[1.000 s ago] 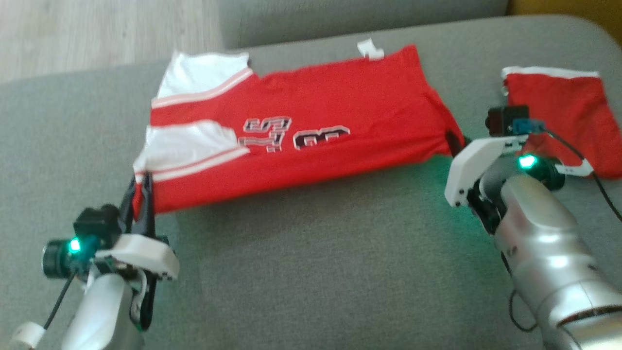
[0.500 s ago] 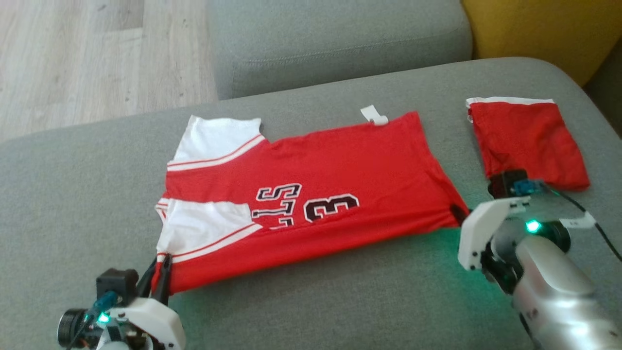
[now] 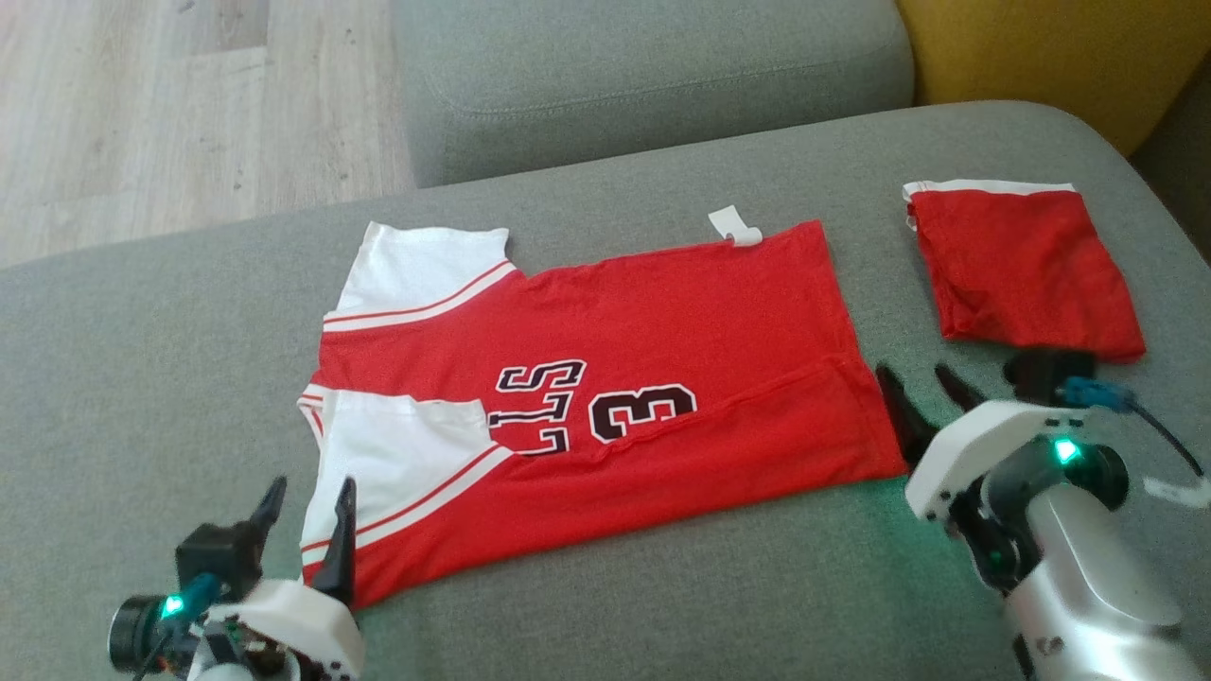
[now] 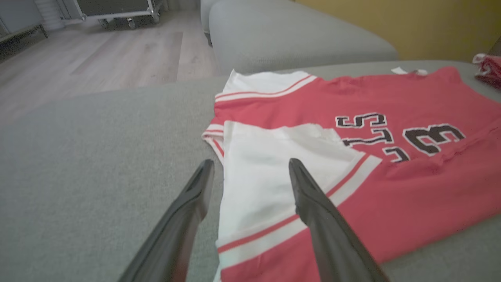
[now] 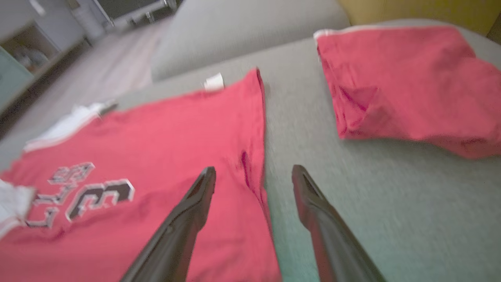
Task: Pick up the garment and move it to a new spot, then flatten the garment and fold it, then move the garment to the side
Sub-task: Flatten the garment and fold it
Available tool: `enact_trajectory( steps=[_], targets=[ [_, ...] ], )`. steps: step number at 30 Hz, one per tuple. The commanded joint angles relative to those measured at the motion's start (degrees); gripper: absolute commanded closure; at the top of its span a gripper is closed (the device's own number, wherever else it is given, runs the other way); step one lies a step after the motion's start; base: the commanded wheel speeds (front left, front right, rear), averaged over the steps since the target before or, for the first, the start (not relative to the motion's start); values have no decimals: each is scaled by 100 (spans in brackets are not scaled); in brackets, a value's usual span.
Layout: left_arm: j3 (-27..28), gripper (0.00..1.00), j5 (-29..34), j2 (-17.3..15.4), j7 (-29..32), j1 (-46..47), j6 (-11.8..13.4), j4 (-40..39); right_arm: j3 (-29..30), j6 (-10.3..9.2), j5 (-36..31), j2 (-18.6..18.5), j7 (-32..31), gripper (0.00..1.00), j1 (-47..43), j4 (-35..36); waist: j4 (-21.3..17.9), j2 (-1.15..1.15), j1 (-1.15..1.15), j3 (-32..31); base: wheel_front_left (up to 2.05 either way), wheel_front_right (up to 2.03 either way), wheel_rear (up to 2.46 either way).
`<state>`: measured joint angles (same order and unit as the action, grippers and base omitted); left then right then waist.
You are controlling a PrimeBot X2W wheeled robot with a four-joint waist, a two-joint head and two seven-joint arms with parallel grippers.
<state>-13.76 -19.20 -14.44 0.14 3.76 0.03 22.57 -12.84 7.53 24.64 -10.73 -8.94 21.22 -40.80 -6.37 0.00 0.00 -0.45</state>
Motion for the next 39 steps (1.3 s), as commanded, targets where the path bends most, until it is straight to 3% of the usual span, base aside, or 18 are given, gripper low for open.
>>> enact_trajectory(
  steps=[1, 3, 8, 13, 17, 20, 24, 31, 39],
  targets=[
    [254, 0, -61, -71, -198, 249, 51, -242, 59, -4, 49, 157, 245, 0, 97, 349, -10, 0, 0, 32, 0, 0, 0],
    [373, 0, -95, 8, -759, 341, 89, -386, 474, -4, 52, 393, 963, 0, -8, 757, -28, 0, 0, 89, 0, 0, 0],
    [603, 0, -168, 229, -1456, 442, 45, -715, 545, -4, -254, 630, 2004, 0, -265, 1242, -66, 0, 0, 216, 0, 0, 0],
    [730, 0, 5, 354, -1510, 653, -211, -1220, 585, -4, -555, 737, 2328, 0, -332, 1574, -96, 0, 0, 517, 0, 0, 0],
    [578, 0, 212, 167, -1451, 1176, -411, -1022, 626, -4, -700, 773, 2380, 0, -247, 1834, -143, 0, 0, 876, 0, 0, 0],
    [475, 0, 186, -43, -970, 1929, -545, -725, 716, -4, -715, 781, 2389, 0, -88, 2124, -194, 0, 0, 1191, 0, 0, 0],
    [197, 0, 69, -486, 107, 3090, -699, -143, 719, -4, -613, 783, 2391, 0, 122, 2489, -342, 0, 0, 1665, 0, 0, 0],
    [-588, 0, -489, -1168, 1779, 4633, -748, 964, 667, -4, -436, 784, 2393, 0, 392, 2960, -669, 0, 0, 2329, 0, 0, 0],
    [-1060, 0, -832, -1723, 2414, 5413, -750, 1759, 575, -4, -257, 784, 2393, 0, 506, 3372, -904, 0, 0, 2829, 0, 0, 0]
  ],
)
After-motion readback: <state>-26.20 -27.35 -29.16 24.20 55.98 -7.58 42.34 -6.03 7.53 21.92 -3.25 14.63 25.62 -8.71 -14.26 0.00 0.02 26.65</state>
